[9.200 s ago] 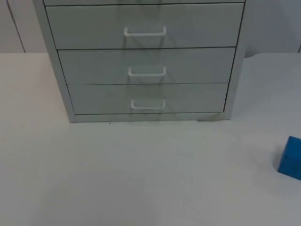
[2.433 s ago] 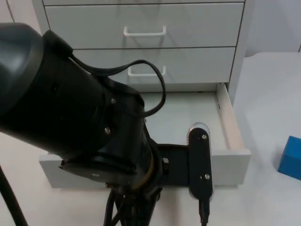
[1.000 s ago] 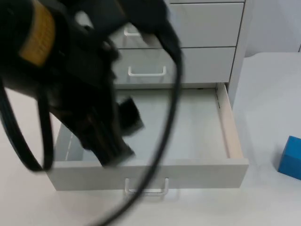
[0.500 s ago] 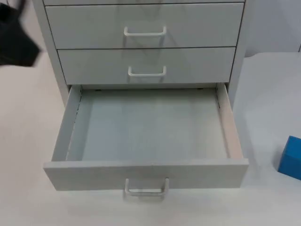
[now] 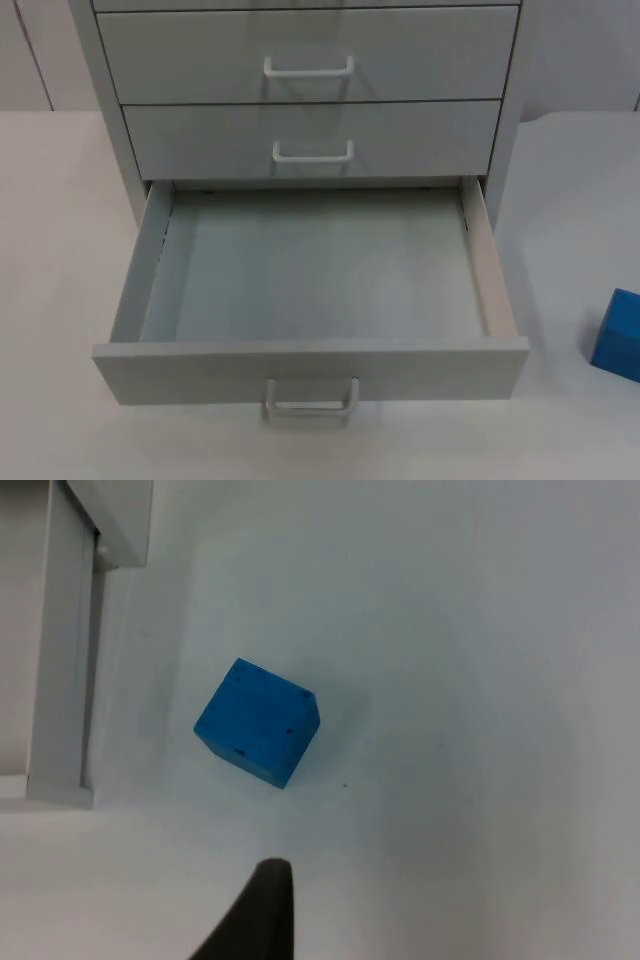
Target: Open the drawer with the left hand, place the block into the drawer with the right hand, then close the drawer with the left hand.
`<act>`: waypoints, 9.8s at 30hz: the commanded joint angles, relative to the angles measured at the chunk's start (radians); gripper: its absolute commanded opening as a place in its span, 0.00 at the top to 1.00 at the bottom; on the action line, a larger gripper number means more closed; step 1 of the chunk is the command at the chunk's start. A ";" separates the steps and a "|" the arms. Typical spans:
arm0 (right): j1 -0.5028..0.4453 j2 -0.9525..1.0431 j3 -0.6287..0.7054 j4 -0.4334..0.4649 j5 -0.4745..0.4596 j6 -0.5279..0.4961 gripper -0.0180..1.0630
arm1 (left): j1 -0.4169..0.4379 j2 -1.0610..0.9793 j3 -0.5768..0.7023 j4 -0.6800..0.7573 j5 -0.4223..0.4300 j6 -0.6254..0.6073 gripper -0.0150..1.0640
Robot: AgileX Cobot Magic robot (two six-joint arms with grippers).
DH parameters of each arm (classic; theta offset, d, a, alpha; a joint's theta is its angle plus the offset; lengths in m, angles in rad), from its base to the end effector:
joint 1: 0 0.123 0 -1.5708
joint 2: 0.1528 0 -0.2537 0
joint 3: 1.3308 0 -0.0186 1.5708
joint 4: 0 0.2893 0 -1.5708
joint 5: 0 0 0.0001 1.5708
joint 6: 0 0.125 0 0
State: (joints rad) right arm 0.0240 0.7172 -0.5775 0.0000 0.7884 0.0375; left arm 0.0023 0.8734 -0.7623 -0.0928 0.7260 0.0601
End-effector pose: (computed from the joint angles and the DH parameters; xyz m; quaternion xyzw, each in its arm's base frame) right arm 0.2095 0.0050 0.2271 0.0063 0.9341 0.0110 0.3567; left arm 0.2497 -0.0071 0.2668 0.0070 0.9161 -0.0296 0.3997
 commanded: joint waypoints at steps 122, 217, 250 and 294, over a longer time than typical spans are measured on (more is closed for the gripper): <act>0.374 0.632 -0.386 -0.241 0.042 0.368 0.98 | 0.085 -0.006 0.090 -0.004 -0.033 0.037 0.01; 0.837 0.952 -0.647 -0.354 -0.031 0.661 0.34 | 0.085 -0.006 0.090 -0.008 -0.041 0.037 0.01; 0.465 0.494 -0.314 -0.263 0.058 0.412 0.34 | 0.085 -0.006 0.090 -0.001 0.001 0.040 0.01; -0.002 0.416 -0.217 -0.046 0.021 0.040 0.34 | 0.085 -0.004 0.090 -0.066 -0.009 0.077 0.24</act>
State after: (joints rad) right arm 0.0262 1.1407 -0.7934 -0.0526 0.8144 0.0864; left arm 0.0843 0.8736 -0.6764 -0.1399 0.7262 0.1309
